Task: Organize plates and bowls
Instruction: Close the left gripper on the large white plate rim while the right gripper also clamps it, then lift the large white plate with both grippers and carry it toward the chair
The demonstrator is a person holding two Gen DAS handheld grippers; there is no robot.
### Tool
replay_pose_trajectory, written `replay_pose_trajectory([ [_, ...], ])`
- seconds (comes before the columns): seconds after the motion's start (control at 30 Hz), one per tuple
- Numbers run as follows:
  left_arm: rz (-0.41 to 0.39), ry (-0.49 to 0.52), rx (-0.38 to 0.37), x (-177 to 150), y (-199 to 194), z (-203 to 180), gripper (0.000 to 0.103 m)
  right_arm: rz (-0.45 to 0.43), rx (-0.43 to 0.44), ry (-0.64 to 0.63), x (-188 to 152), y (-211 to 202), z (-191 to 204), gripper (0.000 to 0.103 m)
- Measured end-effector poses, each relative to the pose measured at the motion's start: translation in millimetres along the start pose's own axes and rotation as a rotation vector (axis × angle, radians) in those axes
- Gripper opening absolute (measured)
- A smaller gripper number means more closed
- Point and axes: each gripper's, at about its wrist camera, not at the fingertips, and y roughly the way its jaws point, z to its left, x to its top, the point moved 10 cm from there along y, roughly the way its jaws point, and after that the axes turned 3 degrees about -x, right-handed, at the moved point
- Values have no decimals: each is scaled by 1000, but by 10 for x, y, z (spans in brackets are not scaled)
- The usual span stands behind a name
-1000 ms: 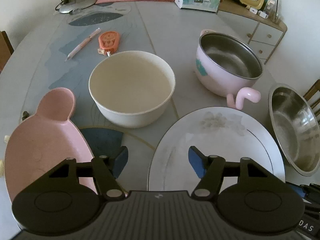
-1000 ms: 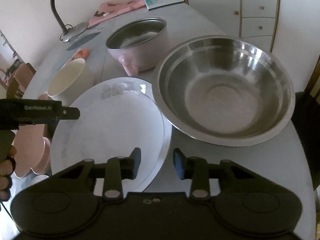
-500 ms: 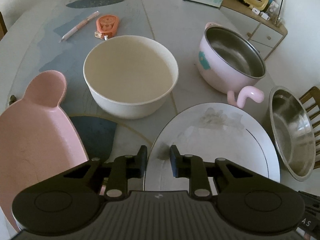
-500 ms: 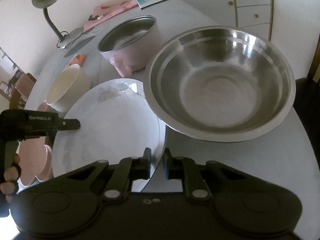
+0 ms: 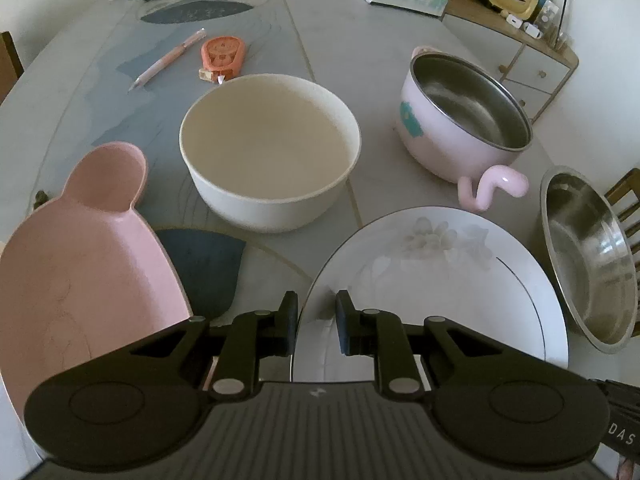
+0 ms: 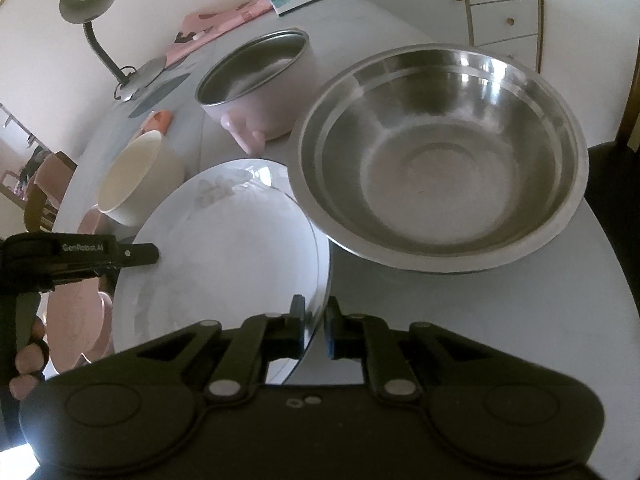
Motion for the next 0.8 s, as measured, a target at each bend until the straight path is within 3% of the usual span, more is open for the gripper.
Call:
replay_pose_trajectory([
  [0.8,41,49,-57,-606,-236,-377,17,30,15,81,-424,-429,-329,9],
])
